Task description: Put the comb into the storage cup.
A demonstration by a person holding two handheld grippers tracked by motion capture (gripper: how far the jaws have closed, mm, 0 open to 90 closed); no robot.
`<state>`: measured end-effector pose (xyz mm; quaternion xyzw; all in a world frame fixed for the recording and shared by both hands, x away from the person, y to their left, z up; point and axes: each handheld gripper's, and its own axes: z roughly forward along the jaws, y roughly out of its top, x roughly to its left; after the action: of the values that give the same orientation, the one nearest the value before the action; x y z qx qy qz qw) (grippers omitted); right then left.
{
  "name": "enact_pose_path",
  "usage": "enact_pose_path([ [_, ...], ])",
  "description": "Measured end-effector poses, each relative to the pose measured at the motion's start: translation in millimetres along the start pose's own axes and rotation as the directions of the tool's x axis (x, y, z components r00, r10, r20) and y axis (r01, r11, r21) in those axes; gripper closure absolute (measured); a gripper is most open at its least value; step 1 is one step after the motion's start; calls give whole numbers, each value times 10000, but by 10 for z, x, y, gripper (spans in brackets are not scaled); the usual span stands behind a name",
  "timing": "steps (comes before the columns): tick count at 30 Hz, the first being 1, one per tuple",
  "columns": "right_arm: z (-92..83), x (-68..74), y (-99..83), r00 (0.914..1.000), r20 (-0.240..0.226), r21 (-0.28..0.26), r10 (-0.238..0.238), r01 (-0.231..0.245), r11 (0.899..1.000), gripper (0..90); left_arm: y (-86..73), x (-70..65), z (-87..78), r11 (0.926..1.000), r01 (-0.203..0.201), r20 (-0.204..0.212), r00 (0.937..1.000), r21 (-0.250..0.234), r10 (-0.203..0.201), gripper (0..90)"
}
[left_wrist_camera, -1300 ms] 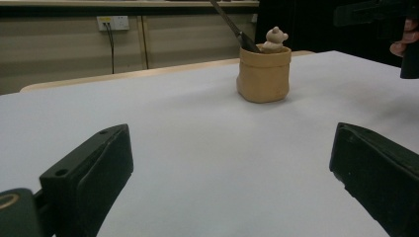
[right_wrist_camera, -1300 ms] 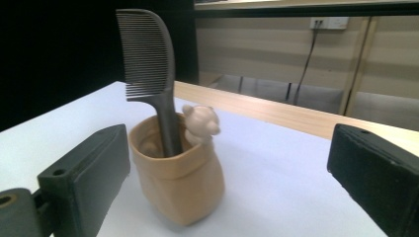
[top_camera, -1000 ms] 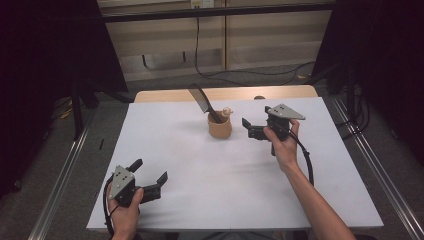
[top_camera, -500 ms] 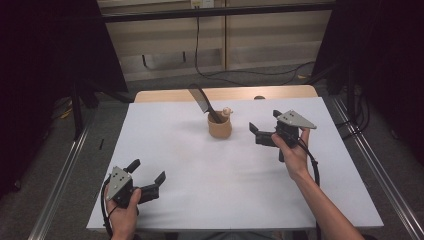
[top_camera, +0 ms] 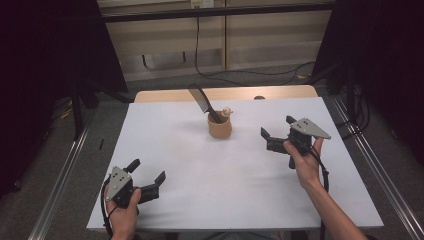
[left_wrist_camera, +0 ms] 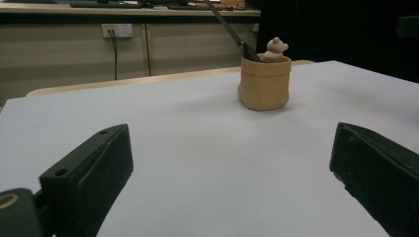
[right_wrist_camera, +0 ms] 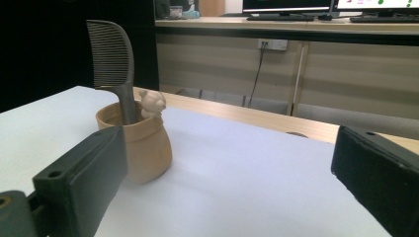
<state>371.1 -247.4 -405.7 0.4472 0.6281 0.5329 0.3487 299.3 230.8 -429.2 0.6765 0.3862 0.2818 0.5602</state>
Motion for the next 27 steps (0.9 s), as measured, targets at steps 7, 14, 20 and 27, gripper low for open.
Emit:
enact_pose_path([
  [7, -148, -45, -57, 9997, 232, -89, -99, 101, 9999, 0, 1, 4, 0, 10000, 69, -60, 10000, -8, -69, 32],
  [14, -292, -96, -107, 9990, 428, -193, -119, 127, 9997, 2, 0, 5, -5, 10000, 67, -129, 9999, -30, -67, 31],
  [20, -380, -127, -138, 9983, 567, -286, -96, 113, 9995, 1, 2, 1, -10, 10000, 59, -102, 9999, -44, -59, 31],
  [27, -492, -134, -152, 9977, 652, -392, -193, 219, 9990, 0, 3, -2, -11, 10000, 6, 3, 10000, -81, -6, 31],
])
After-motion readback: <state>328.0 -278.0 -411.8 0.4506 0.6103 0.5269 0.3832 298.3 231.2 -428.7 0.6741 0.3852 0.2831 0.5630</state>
